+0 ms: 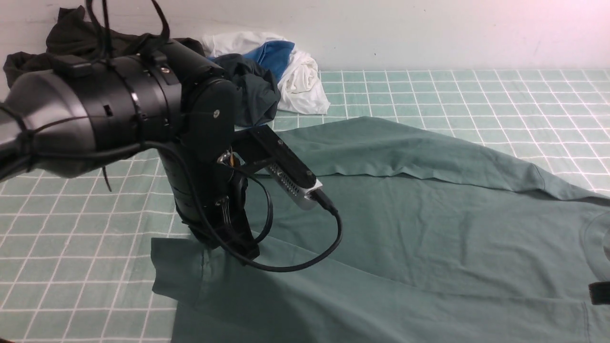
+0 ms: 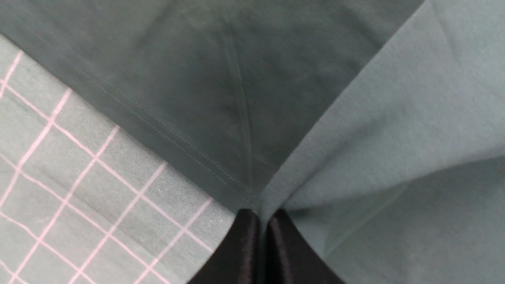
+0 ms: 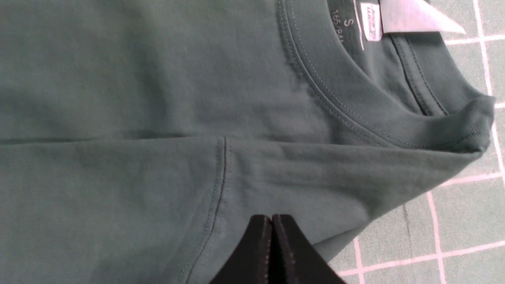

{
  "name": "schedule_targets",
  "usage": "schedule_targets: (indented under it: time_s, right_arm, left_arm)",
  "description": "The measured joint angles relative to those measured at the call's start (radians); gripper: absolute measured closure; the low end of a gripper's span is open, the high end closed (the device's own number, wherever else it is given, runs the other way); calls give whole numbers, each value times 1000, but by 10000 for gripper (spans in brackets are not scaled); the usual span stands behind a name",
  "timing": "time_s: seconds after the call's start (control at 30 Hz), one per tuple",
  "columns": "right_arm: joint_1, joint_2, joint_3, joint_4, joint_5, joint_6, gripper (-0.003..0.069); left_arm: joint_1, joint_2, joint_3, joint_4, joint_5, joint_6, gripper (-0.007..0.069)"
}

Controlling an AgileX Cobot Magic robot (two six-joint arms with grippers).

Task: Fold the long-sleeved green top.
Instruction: Use the left arm to drag and place the cuff at the centered position on the left edge of the fabric, then use the left arm to clamp the cuff farthest from it

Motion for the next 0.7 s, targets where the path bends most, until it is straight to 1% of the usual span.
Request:
schedule_targets:
  time_s: [0.13,0.23,0.3,0.43,0.47,0.5,0.53,0.57,0.63,0.7]
  right_arm:
    - [0,11,0,18,-24,0,659]
    - [0,14,0,39,-41,-1,647]
    - [0,14,0,52,-41,-2,643]
    - [0,14,0,79,-42,-17,636]
    - [0,14,0,82,-42,-19,636]
    - [0,14,0,90,-42,-30,634]
    - [0,14,0,92,-42,-31,634]
    - [0,14,0,96,-42,-36,633]
    - [0,14,0,104,-42,-39,629]
    - [0,14,0,111,-51,-42,628]
  left_arm:
    - [22,65,-37,2,-28,0,601]
    - [44,126,-87,3,-51,0,552]
    - [58,161,-130,10,-51,0,508]
    - [91,220,-217,25,-32,-22,382]
    - [93,225,-227,27,-29,-24,375]
    - [112,247,-274,28,-7,-45,309]
    - [117,251,-285,28,-5,-50,302]
    - [134,262,-317,28,9,-63,268]
    - [169,280,-366,25,15,-82,225]
    - [216,297,-405,14,15,-104,203]
